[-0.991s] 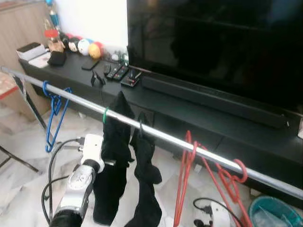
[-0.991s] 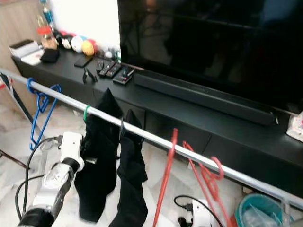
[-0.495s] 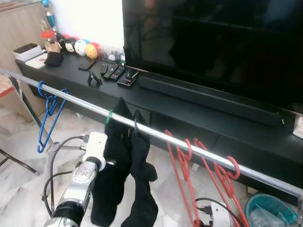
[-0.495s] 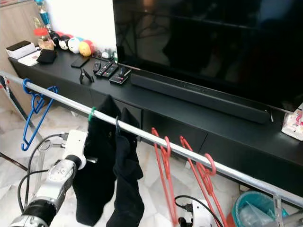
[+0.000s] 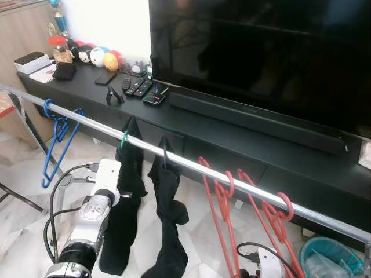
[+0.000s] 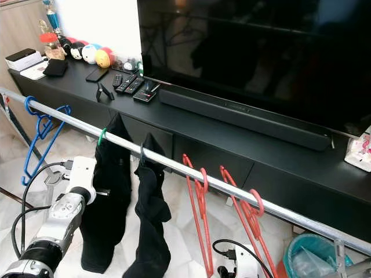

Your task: Hang hanger

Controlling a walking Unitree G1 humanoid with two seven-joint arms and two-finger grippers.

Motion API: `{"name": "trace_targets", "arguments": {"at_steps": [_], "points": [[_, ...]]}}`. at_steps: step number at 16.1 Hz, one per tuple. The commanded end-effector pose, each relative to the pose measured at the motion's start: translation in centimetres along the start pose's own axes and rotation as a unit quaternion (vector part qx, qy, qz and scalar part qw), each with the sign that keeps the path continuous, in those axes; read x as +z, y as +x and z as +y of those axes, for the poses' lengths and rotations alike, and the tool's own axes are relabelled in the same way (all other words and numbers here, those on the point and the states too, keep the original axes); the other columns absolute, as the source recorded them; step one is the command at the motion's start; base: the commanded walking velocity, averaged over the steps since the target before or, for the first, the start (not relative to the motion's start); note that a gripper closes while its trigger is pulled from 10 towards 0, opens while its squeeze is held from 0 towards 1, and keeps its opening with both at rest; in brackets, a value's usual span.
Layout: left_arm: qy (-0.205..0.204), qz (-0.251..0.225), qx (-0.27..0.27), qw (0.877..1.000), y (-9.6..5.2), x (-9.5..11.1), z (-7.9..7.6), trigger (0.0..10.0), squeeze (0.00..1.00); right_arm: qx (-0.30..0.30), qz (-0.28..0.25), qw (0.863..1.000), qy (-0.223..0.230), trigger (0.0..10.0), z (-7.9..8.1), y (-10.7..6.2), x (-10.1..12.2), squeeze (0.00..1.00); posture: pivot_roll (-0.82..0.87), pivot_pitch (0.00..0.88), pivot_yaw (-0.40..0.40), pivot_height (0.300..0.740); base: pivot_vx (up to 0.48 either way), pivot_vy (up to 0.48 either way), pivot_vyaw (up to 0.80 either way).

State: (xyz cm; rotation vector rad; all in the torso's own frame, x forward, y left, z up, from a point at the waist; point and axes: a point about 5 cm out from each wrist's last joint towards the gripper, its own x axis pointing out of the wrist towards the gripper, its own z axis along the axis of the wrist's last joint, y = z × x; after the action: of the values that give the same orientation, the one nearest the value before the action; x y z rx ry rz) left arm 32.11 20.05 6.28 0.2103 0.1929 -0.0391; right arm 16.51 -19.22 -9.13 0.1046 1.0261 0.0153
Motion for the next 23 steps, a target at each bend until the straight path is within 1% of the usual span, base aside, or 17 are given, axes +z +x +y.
{"name": "trace_targets", "arguments": {"at_steps": [1, 3, 5, 7, 9, 12, 13, 14, 17, 20, 23], "points": [[-0.007, 0.033, 0.026, 0.999, -0.4, -1.4, 1.2, 10.0, 0.00, -0.001, 0.005, 1.000, -0.001, 10.0, -0.1, 0.0, -0.1, 0.00, 0.01, 0.000, -0.042, 0.740, 0.000, 0.000, 0.00], [-0.007, 0.037, 0.041, 0.998, -0.4, -1.5, 1.5, 10.0, 0.00, -0.001, 0.005, 1.000, -0.001, 10.0, -0.1, 0.0, -0.1, 0.00, 0.01, 0.000, -0.043, 0.740, 0.000, 0.000, 0.00], [-0.006, 0.027, 0.087, 0.996, -0.3, -1.0, 2.9, 10.0, 0.00, -0.004, 0.004, 1.000, 0.001, 10.0, -0.2, 0.0, -0.1, 0.00, 0.01, 0.000, -0.044, 0.740, 0.000, 0.000, 0.00], [-0.013, 0.021, 0.097, 0.995, -0.3, -0.8, 3.4, 10.0, 0.00, -0.004, 0.005, 1.000, -0.001, 10.0, -0.2, 0.0, -0.1, 0.00, 0.02, 0.000, -0.045, 0.740, 0.000, 0.000, 0.00], [-0.011, 0.023, 0.097, 0.995, -0.3, -0.9, 3.6, 10.0, 0.00, -0.003, 0.005, 1.000, -0.002, 10.0, -0.2, 0.0, -0.1, 0.00, 0.02, 0.000, -0.045, 0.740, 0.000, 0.000, 0.00], [0.002, 0.038, 0.057, 0.998, -0.5, -1.7, 2.7, 10.0, 0.00, -0.003, 0.004, 1.000, -0.001, 10.0, -0.2, 0.0, -0.1, 0.00, 0.02, 0.000, -0.044, 0.740, 0.000, 0.000, 0.00], [-0.002, 0.039, 0.056, 0.998, -0.6, -1.9, 2.5, 10.0, 0.93, -0.003, 0.005, 1.000, -0.002, 10.0, -0.2, 0.0, -0.1, 0.00, 0.02, 0.000, -0.044, 0.740, 0.000, 0.000, 0.00], [-0.004, 0.039, 0.058, 0.998, -0.8, -2.1, 2.5, 10.0, 1.00, -0.003, 0.005, 1.000, -0.002, 10.0, -0.2, 0.0, -0.1, 0.00, 0.02, 0.000, -0.046, 0.740, 0.000, 0.000, 0.00], [-0.008, 0.029, 0.062, 0.998, -1.1, -2.0, 2.6, 10.0, 1.00, -0.003, 0.005, 1.000, -0.002, 10.0, -0.2, 0.0, -0.1, 0.00, 0.02, 0.000, -0.045, 0.740, 0.000, 0.000, 0.00], [-0.016, 0.005, 0.060, 0.998, -1.6, -1.7, 2.4, 10.0, 1.00, -0.003, 0.004, 1.000, -0.002, 10.0, -0.2, -0.1, -0.1, 0.00, 0.02, 0.000, -0.044, 0.740, 0.000, 0.000, 0.00], [-0.022, -0.031, 0.062, 0.997, -2.7, -1.0, 2.3, 10.0, 1.00, -0.005, 0.003, 1.000, -0.001, 10.0, -0.2, 0.0, -0.1, 0.00, 0.02, 0.000, -0.045, 0.740, 0.000, 0.000, 0.00]]}}
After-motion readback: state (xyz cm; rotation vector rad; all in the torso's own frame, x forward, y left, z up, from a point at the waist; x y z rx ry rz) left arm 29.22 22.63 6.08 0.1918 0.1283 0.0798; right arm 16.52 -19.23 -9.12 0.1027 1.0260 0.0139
